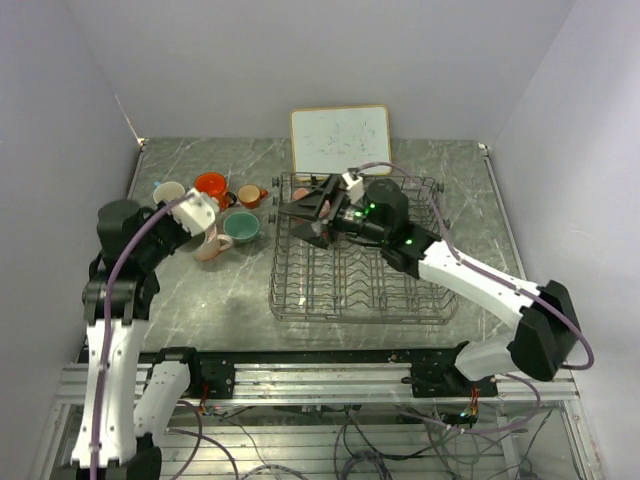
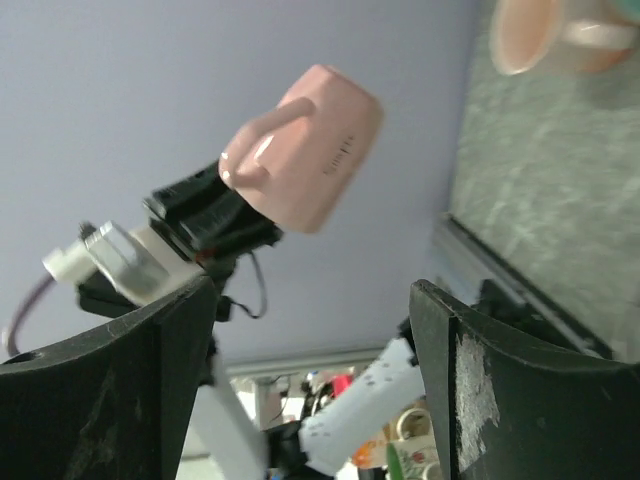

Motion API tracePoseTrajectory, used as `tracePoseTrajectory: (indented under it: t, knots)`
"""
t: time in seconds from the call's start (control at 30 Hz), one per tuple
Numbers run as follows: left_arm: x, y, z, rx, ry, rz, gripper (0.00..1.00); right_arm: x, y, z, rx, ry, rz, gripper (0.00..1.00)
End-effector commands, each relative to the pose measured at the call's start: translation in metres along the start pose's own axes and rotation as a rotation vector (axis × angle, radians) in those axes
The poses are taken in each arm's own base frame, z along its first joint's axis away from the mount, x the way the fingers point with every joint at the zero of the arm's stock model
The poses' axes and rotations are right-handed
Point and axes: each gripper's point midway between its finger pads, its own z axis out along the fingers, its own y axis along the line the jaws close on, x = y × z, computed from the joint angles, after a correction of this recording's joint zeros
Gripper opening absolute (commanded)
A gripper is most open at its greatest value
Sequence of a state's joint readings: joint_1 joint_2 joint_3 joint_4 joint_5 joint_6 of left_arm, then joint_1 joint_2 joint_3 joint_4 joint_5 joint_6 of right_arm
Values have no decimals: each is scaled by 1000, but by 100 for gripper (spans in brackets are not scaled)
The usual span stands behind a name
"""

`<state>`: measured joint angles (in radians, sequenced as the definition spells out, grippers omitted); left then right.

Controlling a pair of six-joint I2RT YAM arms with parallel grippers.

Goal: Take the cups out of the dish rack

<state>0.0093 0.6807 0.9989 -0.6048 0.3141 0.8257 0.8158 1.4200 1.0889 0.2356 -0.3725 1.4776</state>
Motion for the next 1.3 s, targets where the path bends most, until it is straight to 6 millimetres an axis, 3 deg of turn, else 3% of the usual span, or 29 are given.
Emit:
tracePoseTrajectory:
  t: [0.0, 0.1, 0.2, 0.37, 0.5, 0.57, 0.8, 0.83, 1.0, 1.27]
  knots:
    - [45, 22, -4, -55, 315, -76, 7, -25, -39, -37, 134, -61, -62, 78]
    - [79, 6, 0, 49, 500, -85, 7, -48, -51, -58, 199, -124, -110, 78]
    - [112, 4, -4, 85, 645, -84, 7, -60, -65, -76, 255, -158, -129, 78]
    - [154, 27, -11, 72, 746, -173, 7, -74, -84, -94, 325, -185, -150, 78]
    - [171, 38, -9, 82, 759, -244, 7, -79, -92, -101, 338, -187, -153, 78]
    - [181, 35, -3, 100, 774, -265, 7, -78, -93, -101, 340, -183, -159, 78]
    - [231, 12, 33, 166, 847, -382, 7, -107, -113, -118, 471, -265, -222, 80]
    - [237, 8, 38, 178, 856, -409, 7, -113, -109, -119, 487, -285, -243, 81]
    - [247, -1, 64, 217, 837, -515, 7, -132, -126, -133, 629, -365, -297, 82]
    - [267, -6, 87, 252, 845, -552, 7, -143, -149, -134, 706, -380, -315, 82]
